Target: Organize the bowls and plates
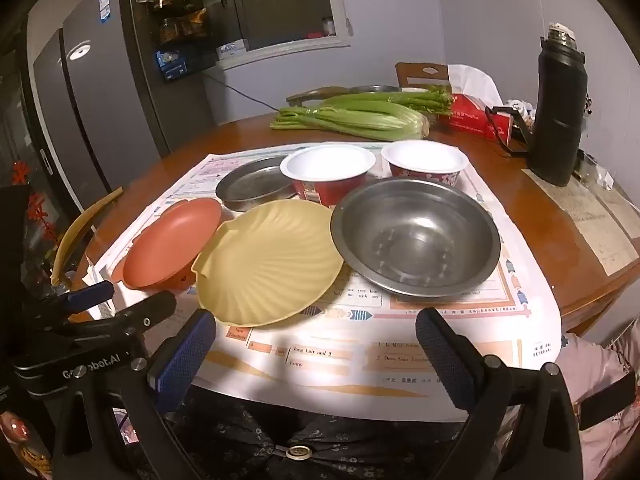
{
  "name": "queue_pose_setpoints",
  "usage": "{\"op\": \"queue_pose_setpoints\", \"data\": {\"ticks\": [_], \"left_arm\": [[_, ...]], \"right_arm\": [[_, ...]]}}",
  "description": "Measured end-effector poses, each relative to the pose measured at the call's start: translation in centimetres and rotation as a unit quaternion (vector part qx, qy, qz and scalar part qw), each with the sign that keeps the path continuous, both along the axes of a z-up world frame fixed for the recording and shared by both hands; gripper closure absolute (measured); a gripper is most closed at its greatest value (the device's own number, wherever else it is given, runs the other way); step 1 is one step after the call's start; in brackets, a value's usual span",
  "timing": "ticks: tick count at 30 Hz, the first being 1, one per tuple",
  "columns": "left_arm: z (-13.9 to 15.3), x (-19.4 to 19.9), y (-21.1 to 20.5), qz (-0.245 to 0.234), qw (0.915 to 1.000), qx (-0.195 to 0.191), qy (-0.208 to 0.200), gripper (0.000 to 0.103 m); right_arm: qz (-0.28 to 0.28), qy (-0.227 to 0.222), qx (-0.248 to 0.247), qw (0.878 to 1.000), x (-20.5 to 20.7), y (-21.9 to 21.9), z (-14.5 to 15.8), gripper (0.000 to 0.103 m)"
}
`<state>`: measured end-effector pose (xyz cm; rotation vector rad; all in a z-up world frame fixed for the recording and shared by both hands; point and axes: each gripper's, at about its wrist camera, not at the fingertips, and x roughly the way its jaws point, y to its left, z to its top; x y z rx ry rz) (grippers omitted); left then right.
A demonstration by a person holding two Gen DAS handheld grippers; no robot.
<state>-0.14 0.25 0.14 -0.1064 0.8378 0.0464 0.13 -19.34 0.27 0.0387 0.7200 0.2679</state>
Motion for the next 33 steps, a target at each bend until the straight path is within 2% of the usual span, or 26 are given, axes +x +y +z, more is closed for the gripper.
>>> {"op": "queue_pose_setpoints", "data": {"ticks": [1, 2, 4, 8, 33], "left_arm": [[0.0, 0.0, 0.2, 0.001, 1.0000, 0.000, -0.003, 0.009], [0.2, -0.5, -0.5, -0.002, 0.9997, 0.020, -0.010, 0.009], [0.2, 0.1, -1.3, -0.003, 0.9995, 0.031, 0.003, 0.009], [0.4, -0.6, -0.6, -0.007, 0.9999, 0.011, -0.005, 0.009], [0.6, -0.3, -1.5, -0.027, 0.9994, 0.022, -0.005, 0.009]], "right_arm": [[-0.001, -0.001, 0.000, 1.000, 0.0, 0.0, 0.0, 0.002], [-0.002, -0.002, -0.002, 1.000, -0.1, 0.1, -0.1, 0.002], [-0.003, -0.003, -0.003, 1.000, -0.2, 0.2, -0.2, 0.002], [0.003, -0.009, -0.004, 1.000, -0.5, 0.1, 1.2, 0.002], [0.004, -0.011, -0.006, 1.000, -0.3, 0.0, 1.0, 0.002]]}}
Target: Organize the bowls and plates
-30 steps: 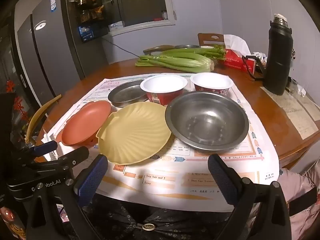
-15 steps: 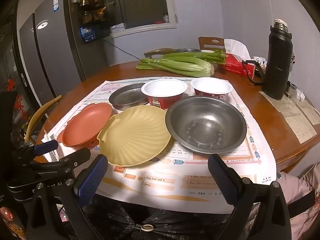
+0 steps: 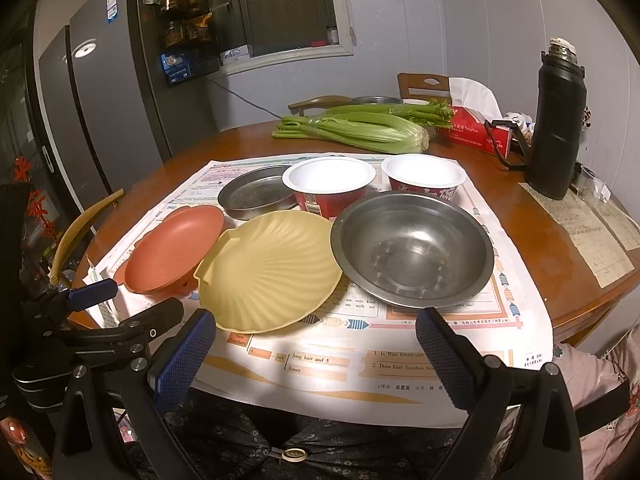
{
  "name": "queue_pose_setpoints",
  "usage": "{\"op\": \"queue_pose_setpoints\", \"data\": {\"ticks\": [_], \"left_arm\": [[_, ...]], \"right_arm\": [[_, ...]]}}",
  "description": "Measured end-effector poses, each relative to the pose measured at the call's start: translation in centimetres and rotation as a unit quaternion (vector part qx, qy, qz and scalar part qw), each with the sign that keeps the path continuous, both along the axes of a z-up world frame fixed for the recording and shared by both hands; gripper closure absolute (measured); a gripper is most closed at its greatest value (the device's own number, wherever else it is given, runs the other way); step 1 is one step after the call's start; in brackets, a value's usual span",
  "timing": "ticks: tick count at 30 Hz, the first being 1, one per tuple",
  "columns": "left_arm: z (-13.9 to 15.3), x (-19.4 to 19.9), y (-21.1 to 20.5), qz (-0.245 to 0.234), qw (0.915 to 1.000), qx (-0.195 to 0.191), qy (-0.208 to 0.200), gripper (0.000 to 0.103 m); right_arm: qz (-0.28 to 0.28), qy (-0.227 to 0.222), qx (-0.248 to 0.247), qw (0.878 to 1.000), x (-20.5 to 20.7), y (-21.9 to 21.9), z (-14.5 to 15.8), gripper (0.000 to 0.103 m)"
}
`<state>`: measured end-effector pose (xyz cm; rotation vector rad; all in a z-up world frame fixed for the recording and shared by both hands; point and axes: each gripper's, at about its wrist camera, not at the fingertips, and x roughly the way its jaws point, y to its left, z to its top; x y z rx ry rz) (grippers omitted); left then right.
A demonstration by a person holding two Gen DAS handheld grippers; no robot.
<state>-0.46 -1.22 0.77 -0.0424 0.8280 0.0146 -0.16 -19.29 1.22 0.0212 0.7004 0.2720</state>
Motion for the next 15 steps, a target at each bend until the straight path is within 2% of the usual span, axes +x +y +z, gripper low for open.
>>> {"op": "queue_pose_setpoints", "data": {"ticks": [15], "left_arm": [[-0.09, -0.10, -0.11, -0.006, 1.0000, 0.001, -0.001, 0.009]], "right_arm": [[0.001, -0.001, 0.000, 1.000, -0.10, 0.01, -0.09, 0.002]]}}
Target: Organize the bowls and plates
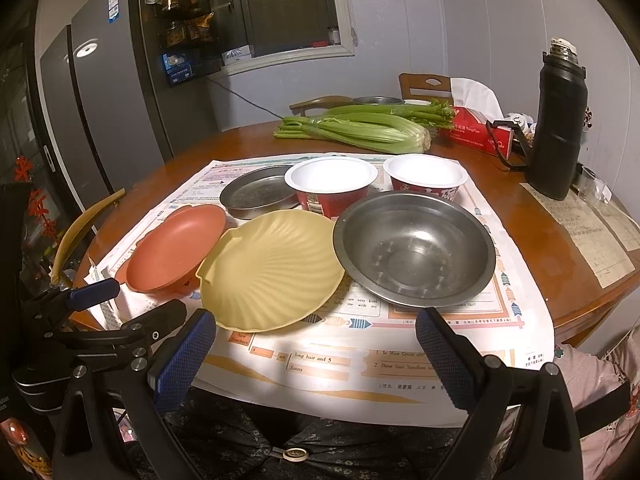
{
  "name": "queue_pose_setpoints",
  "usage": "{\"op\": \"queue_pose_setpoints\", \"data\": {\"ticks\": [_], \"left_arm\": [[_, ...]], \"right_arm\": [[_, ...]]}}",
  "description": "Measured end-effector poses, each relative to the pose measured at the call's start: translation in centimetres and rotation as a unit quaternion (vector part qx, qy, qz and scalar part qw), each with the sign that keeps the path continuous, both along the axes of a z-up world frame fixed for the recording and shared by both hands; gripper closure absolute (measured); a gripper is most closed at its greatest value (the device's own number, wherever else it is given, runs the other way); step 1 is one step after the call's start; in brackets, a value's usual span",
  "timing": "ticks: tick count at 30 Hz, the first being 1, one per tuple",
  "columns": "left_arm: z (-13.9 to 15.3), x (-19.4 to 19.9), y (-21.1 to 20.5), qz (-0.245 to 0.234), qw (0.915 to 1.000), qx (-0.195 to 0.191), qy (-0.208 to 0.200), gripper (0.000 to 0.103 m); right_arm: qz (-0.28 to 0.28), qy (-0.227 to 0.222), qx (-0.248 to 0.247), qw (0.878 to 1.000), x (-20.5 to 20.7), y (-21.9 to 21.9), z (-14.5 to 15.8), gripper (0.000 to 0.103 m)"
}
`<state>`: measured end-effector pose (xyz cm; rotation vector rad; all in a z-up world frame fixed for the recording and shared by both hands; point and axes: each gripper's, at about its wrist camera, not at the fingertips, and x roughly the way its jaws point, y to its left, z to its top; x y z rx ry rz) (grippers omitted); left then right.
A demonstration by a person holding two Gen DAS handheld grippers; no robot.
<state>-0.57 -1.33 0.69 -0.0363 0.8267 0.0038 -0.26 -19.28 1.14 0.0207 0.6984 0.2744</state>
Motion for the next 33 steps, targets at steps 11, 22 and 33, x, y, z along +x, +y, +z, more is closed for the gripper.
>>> {"op": "queue_pose_setpoints", "data": {"ticks": [11, 22, 33], "left_arm": [[0.0, -0.1, 0.0, -0.001, 1.0000, 0.000, 0.000, 0.009], [0.0, -0.1, 0.0, -0.002, 1.0000, -0.002, -0.001, 0.009], [0.5, -0.3, 2.2, 0.009, 0.9994, -0.030, -0.012, 0.009]], "right_arm": [[0.002, 0.001, -0.001, 1.000, 0.0, 0.1, -0.1, 0.002], [0.005, 0.000, -0.001, 1.000, 0.0, 0.3, -0.2, 0.002], [0.025, -0.001, 0.003, 1.000, 0.3, 0.9, -0.1, 0.002]]}}
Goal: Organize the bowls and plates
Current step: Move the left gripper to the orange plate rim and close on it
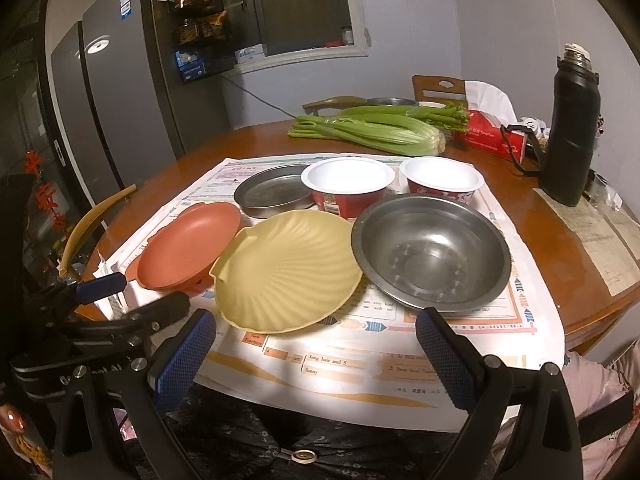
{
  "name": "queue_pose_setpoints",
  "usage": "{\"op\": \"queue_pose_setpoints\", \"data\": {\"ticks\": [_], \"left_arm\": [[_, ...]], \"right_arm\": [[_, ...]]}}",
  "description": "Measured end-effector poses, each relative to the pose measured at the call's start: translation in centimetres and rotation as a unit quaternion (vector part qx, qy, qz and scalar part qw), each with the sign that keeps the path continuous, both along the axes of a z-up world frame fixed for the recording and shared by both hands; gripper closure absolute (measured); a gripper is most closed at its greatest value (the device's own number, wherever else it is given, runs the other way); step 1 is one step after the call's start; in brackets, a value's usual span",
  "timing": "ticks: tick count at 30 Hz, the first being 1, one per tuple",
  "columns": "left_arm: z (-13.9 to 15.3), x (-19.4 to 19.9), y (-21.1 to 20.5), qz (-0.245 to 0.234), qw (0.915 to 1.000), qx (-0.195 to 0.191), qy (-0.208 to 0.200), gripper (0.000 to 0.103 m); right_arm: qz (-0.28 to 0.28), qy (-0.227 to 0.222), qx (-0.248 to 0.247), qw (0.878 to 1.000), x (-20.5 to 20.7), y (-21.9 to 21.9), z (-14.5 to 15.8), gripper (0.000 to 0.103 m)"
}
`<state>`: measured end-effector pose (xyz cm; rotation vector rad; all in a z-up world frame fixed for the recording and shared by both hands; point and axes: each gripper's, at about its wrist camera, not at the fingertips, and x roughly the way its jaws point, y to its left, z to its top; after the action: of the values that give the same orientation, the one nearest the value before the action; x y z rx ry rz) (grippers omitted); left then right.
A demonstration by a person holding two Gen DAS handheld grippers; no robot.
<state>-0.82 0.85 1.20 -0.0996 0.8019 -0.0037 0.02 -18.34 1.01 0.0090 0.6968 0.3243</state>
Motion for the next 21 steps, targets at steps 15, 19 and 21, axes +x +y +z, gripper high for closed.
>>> {"op": "queue_pose_setpoints", "data": {"ticks": [15, 19, 21], "left_arm": [[-0.2, 0.8, 8.6, 0.086, 0.9947, -0.055, 0.004, 0.009], [-0.8, 1.6, 9.7, 0.096, 0.9934, -0.059, 0.020, 0.009], [-1.1, 2.0, 10.2, 0.099, 0.9926, -0.064, 0.028, 0.009]], "right_arm": [[0.078, -0.021, -0.021, 0.997, 2.6, 4.2, 1.9, 0.002], [0.103, -0.026, -0.032, 0.994, 4.2, 5.8, 2.4, 0.002], [0.114, -0.019, -0.036, 0.993, 5.1, 6.5, 2.3, 0.002]]}}
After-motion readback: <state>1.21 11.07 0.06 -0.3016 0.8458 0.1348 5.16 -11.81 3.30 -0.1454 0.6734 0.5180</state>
